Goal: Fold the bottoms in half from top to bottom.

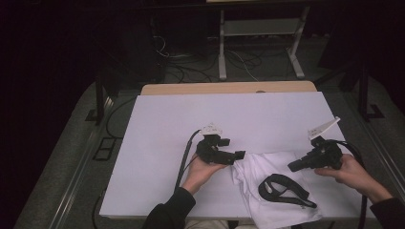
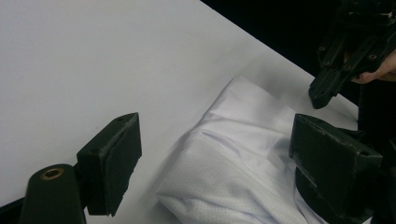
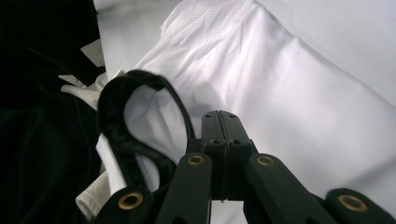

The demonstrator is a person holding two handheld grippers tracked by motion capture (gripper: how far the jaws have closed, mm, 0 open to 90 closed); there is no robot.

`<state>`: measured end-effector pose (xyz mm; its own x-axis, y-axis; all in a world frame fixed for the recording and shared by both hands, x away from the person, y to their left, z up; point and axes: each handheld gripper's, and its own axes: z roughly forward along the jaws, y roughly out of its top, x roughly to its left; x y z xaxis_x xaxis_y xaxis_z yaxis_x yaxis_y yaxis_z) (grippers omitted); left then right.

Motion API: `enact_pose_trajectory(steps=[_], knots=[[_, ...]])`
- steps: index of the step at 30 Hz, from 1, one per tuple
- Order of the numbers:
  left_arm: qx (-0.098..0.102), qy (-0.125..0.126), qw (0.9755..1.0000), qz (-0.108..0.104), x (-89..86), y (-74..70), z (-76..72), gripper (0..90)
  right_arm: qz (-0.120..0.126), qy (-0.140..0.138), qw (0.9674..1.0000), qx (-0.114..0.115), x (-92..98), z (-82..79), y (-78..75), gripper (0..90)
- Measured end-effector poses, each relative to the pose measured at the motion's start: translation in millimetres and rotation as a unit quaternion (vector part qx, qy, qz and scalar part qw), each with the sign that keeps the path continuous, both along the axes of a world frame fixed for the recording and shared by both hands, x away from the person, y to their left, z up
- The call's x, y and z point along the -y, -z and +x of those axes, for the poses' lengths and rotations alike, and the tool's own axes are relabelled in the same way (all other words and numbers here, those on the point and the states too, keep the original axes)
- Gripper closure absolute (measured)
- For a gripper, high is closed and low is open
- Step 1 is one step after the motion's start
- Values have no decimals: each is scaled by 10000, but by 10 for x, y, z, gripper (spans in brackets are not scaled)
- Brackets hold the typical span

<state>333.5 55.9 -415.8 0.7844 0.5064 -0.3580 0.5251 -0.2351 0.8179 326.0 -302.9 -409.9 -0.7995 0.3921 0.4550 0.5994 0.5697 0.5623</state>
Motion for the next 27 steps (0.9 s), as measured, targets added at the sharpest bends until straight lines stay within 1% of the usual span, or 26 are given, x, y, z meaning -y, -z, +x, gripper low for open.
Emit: enact_pose_trajectory(steps=[5, 8, 10, 12, 16, 19, 22, 25, 27], knots=[[6, -2, 10000, -22, -5, -3, -1, 162, -39, -166, 9999, -20, -190, 94, 37, 884], [6, 7, 10000, -16, 2, 2, -3, 162, -45, -255, 9996, -80, -296, 141, 83, 883], [0, 27, 10000, -4, 8, 5, -4, 162, -97, -295, 9994, -150, -363, 162, 124, 883], [7, 48, 10000, -6, 16, 8, -5, 162, -112, -386, 9989, -239, -424, 169, 167, 883], [2, 47, 10000, -27, 21, 15, 0, 162, -172, -615, 9975, -307, -525, 148, 211, 883], [-3, 47, 10000, -29, 24, 16, -1, 162, -134, -732, 9967, -318, -550, 114, 201, 883], [1, 51, 10000, -27, 24, 17, 0, 162, -53, -731, 9968, -314, -533, 70, 165, 882], [-16, 38, 10000, -22, 25, 23, 2, 162, 122, -757, 9966, -296, -497, 15, 133, 882], [-27, 40, 10000, -26, 28, 26, 2, 159, 158, -794, 9962, -304, -478, -33, 115, 882]])
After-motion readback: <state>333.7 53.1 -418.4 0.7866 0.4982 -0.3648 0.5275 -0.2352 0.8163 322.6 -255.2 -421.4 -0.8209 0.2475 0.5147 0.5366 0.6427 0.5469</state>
